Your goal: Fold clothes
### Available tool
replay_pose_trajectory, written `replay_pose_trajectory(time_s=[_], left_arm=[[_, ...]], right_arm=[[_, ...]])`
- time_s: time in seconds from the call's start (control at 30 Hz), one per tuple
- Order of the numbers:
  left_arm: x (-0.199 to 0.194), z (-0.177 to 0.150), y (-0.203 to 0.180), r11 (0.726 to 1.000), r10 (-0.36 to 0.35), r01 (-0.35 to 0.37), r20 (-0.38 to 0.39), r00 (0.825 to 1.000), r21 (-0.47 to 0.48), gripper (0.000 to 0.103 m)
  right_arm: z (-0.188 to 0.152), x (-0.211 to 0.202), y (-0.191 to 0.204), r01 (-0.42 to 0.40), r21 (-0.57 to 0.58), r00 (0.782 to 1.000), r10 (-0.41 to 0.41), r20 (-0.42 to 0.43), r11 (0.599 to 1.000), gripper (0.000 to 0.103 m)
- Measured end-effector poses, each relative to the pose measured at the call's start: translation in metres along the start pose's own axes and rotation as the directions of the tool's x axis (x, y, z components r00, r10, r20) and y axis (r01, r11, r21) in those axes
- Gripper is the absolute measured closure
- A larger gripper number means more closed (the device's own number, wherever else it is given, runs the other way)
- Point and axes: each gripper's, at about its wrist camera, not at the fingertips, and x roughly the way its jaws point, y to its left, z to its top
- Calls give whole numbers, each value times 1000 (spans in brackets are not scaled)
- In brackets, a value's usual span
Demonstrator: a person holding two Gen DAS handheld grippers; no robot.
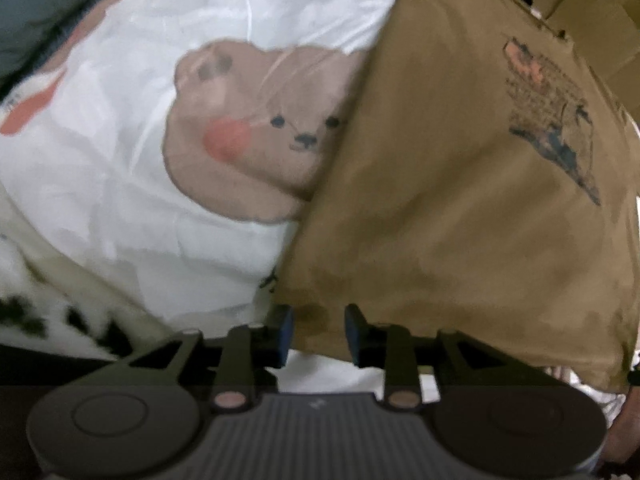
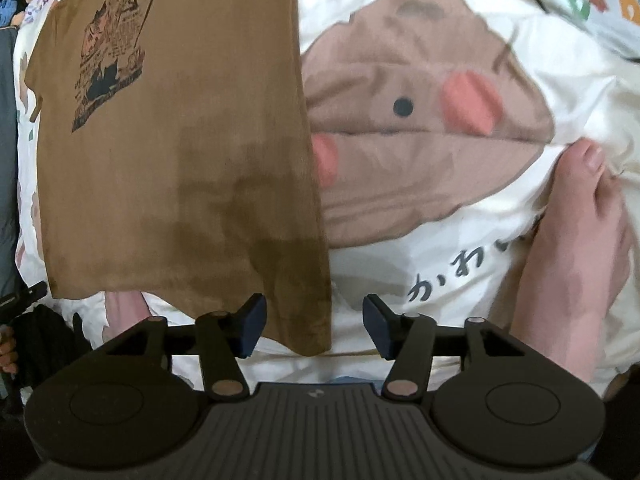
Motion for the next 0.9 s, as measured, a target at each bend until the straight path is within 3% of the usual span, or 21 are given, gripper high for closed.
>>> replay_pose_trajectory(time_s=[0.07, 0.13, 0.17, 0.2, 0.27, 0.3, 0.47, 0.7, 0.77, 0.9], left_arm=[[9, -1, -2, 1000, 2, -2, -26, 1000, -10, 61], [16, -2, -4, 1000, 13, -13, -41, 999, -9, 62], [16, -1, -5, 1000, 16, -17, -44, 999, -10, 68], [16, -1, -5, 1000, 17, -17, -47, 999, -12, 87], [13, 1, -5, 1000, 14, -15, -52, 999, -11, 99], [9, 1, -5, 1000, 14, -14, -49, 999, -2, 101], [-16, -2, -7, 999, 4, -3, -29, 1000, 47, 101], [-50, -3, -1, 999, -20, 20, 10, 1000, 39, 101], [-46, -4, 0, 1000, -18, 17, 14, 1000, 23, 101], [-21, 2, 8, 1000, -5, 5, 4, 1000, -20, 93]], right_arm=[[-4, 2, 1, -3, -20, 1000, 2, -15, 1000, 73], [-7, 5, 4, 0, -47, 999, -2, -38, 999, 79], [-6, 5, 4, 2, -55, 999, -4, -40, 998, 85], [-6, 5, 5, 4, -64, 999, -6, -42, 998, 88], [-5, 0, 5, 27, -86, 999, -29, -19, 996, 93], [-5, -3, 5, 40, -94, 999, -41, -5, 995, 95], [-7, -6, 13, 61, -157, 998, -64, -16, 986, 96], [-3, -15, 17, 84, -179, 996, -87, -9, 980, 96], [-2, -16, 20, 87, -185, 996, -91, -10, 979, 96], [0, -13, 17, 118, -191, 992, -122, -10, 975, 97]])
